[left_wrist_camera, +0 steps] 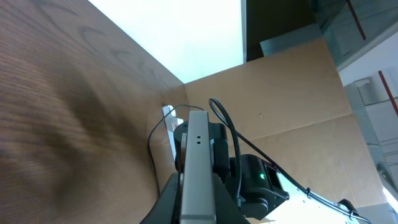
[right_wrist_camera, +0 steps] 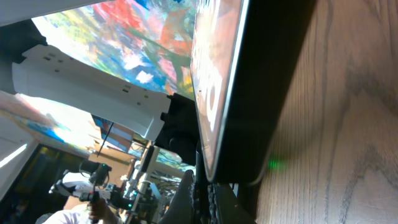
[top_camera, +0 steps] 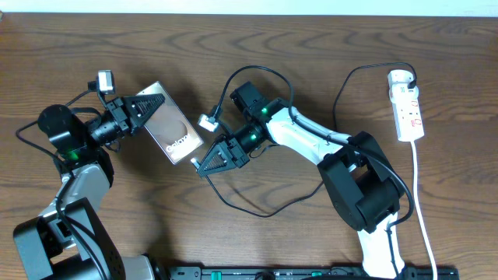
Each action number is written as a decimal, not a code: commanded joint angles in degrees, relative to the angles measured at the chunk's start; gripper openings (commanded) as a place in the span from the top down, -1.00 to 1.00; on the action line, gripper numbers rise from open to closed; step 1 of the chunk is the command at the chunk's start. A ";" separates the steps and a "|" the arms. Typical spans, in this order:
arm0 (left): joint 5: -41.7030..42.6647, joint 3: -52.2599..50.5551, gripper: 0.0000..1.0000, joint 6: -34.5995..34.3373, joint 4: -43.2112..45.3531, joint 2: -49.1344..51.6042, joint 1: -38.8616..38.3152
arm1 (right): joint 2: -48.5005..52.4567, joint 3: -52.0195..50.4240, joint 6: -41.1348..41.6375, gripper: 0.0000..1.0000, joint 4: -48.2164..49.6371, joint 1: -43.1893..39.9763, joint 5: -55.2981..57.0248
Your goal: Plug charger to phone and switch on socket
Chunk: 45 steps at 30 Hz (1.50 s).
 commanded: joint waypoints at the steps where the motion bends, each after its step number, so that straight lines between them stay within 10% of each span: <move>1: -0.07 1.60 0.86 0.96 0.22 -0.74 -0.02 | -0.15 0.02 0.33 0.98 0.13 0.15 -1.68; 45: 1.44 1.55 0.85 2.23 -2.56 -0.74 -0.20 | -0.17 0.02 8.24 0.98 6.47 0.09 -1.66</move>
